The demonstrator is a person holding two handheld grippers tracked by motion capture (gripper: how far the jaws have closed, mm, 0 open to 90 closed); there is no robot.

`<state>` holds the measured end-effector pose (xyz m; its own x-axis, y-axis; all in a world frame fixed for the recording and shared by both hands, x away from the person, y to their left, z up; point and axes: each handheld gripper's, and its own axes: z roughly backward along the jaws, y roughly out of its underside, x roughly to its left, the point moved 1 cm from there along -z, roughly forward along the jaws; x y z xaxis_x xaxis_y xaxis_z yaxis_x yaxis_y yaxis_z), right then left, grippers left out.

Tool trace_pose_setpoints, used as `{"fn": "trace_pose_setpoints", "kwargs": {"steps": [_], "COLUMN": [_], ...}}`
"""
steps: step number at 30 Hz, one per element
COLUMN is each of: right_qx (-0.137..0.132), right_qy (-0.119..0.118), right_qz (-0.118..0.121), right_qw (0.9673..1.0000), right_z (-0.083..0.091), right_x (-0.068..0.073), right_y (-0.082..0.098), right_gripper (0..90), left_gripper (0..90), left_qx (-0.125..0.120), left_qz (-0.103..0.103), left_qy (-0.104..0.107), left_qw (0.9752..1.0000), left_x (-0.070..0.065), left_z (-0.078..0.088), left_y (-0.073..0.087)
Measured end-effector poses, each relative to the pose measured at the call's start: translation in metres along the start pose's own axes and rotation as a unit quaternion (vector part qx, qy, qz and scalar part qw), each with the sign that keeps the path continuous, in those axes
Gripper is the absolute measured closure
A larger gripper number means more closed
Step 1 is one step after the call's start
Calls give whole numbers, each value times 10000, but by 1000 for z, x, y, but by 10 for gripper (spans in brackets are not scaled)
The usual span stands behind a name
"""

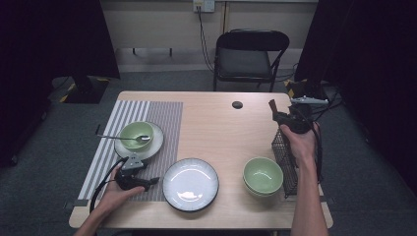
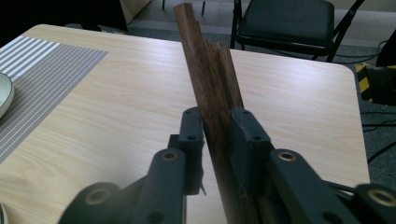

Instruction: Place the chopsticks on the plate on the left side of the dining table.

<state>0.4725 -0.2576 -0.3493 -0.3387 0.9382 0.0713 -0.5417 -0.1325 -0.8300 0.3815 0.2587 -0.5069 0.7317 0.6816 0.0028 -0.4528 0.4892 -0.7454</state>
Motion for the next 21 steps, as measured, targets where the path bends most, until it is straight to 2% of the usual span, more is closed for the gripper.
{"fn": "trace_pose_setpoints", "kwargs": {"steps": [13,21], "right_qx": [-203,-122], "right_qy": [-80,-127], "right_qz": [10,-21], "right_qw": [9998,9998], "right_z": [13,9], "right_x": [0,-2], "right_y": [3,8], "right_gripper": [781,781], "left_gripper": [228,228], "left_qx": [-1,-2], "left_qz": [3,1], "left_qy": [0,-1], "left_qw": [10000,10000], "left_x": [0,0], "left_z": [0,0], "left_y": [0,0]}}
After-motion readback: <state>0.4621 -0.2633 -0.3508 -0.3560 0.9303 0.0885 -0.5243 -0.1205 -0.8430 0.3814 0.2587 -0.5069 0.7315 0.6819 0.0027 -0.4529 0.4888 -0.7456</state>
